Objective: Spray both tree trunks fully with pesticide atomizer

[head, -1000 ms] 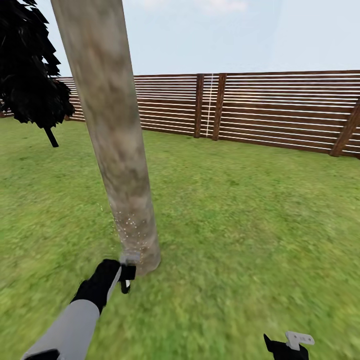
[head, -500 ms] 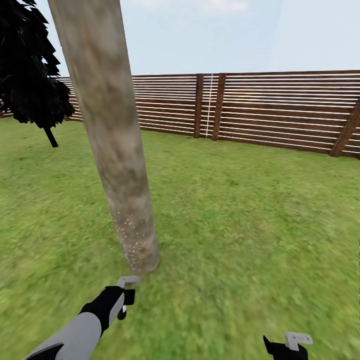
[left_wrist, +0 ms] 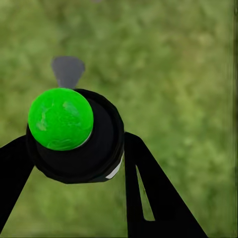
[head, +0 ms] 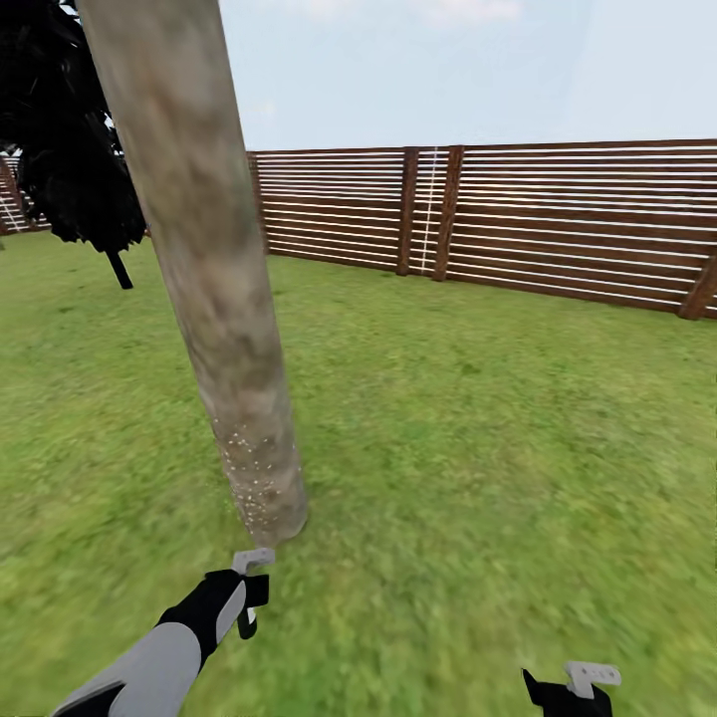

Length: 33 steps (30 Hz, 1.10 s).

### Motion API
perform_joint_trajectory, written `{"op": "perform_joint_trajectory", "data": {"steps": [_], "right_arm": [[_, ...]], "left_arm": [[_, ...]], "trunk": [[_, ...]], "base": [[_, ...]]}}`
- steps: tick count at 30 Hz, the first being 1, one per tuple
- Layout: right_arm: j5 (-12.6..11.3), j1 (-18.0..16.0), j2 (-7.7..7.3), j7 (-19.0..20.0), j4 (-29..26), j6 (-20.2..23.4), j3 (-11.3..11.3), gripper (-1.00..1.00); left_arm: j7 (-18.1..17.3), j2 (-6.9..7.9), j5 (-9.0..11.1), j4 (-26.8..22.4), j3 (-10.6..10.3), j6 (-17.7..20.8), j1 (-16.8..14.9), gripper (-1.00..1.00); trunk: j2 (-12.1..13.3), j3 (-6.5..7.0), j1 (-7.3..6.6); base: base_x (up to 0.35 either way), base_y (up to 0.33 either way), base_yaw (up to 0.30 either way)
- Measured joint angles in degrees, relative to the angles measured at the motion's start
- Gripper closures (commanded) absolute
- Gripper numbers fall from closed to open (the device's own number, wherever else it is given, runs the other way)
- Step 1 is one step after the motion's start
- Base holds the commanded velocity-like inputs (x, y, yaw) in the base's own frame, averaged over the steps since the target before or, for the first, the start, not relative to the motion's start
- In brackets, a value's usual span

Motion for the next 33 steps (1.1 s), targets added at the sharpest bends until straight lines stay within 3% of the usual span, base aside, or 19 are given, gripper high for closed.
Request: {"op": "perform_joint_trajectory", "data": {"steps": [12,22,33], "right_arm": [[0.0,0.0,0.00,0.0,0.0,0.0,0.0,-1.00],[0.0,0.0,0.00,0.0,0.0,0.0,0.0,-1.00],[0.1,0.0,0.00,0.0,0.0,0.0,0.0,-1.00]], "left_arm": [[0.3,0.02,0.0,0.0,0.1,0.0,0.0,1.00],[0.5,0.00,0.0,0.0,0.0,0.1,0.0,1.00],[0.6,0.42,1.1,0.1,0.3,0.7,0.0,1.00]], "trunk": [[0.0,0.00,0.00],[0.0,0.00,0.00],[0.0,0.00,0.00]], "base": [[0.082,-0.273,0.223],[0.086,-0.273,0.040],[0.193,-0.222,0.272]]}}
